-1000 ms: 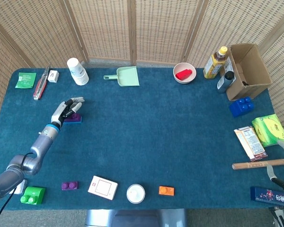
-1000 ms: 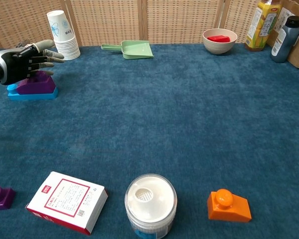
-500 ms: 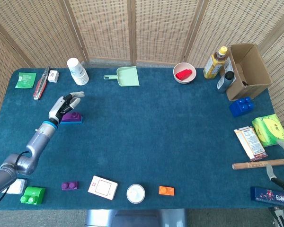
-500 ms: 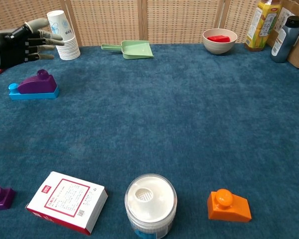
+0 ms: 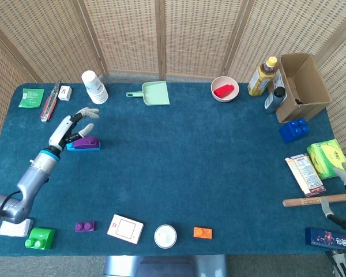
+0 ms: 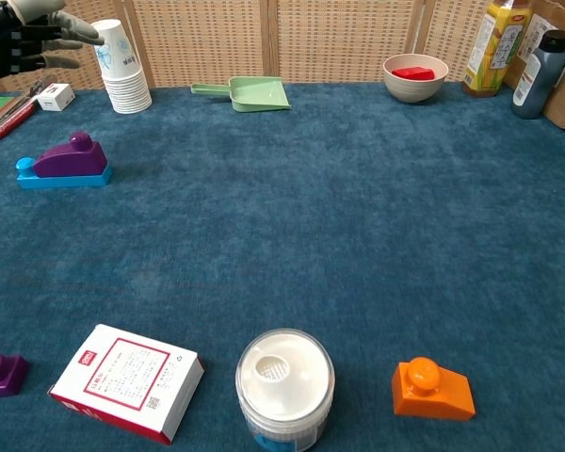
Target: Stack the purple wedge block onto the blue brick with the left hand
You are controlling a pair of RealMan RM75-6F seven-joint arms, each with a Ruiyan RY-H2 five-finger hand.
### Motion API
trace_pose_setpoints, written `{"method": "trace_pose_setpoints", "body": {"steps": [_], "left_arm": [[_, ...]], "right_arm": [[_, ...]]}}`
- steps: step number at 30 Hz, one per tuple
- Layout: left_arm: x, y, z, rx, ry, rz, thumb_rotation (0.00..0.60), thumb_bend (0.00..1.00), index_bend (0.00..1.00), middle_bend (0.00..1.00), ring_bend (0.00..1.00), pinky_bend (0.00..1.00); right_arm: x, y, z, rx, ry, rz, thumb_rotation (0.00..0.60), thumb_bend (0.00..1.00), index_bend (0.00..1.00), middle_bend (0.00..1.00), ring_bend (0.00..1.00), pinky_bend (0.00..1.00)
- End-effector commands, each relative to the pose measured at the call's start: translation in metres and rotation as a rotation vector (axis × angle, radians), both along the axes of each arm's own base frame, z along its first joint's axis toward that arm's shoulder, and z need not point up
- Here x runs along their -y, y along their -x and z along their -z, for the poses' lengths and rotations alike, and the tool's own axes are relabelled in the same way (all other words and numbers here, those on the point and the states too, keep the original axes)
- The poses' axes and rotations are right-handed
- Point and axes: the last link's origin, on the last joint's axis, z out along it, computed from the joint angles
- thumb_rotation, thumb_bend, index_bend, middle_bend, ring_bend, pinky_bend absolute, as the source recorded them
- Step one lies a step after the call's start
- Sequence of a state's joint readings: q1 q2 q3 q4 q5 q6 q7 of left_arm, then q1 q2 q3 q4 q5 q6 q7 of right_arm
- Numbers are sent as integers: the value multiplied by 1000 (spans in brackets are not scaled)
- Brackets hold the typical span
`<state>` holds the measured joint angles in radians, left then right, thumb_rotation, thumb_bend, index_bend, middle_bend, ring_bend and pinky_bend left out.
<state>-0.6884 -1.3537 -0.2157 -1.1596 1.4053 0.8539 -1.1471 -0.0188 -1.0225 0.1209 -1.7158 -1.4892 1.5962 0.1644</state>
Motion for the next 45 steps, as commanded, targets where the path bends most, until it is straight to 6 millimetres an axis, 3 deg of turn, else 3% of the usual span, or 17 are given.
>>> {"method": "trace_pose_setpoints", "body": {"steps": [1,8,13,19,34,39,45], "left_arm": [[16,10,-20,-168,-58,36,264,330,326,213,62,65],[45,24,-46,-450,-145,70,188,330,313,204,61,42],[88,30,-70,-525,-215,30,134,329,302,201,60,37],[139,37,-88,-587,-273,-20,136,329,303,201,60,26],[243,61,-102,-768,-363,-66,131,329,303,204,60,14],[270,70,-105,-809,-357,-118,127,328,306,215,60,0],[283,73,-102,-816,-350,-150,130,327,320,224,66,0]], "right_arm": [[2,-1,-1,-7,-4,-4,588,369,150,92,0,44],[12,-2,2,-53,-30,-7,590,370,152,92,0,44],[22,-3,10,-130,-58,-1,590,370,154,92,0,43],[27,-5,19,-177,-82,2,589,370,159,92,0,44],[19,-7,28,-211,-95,-1,590,370,162,91,0,44],[17,-7,31,-202,-116,-1,592,371,162,92,0,43],[16,-8,34,-193,-129,-19,591,370,163,92,0,44]]}}
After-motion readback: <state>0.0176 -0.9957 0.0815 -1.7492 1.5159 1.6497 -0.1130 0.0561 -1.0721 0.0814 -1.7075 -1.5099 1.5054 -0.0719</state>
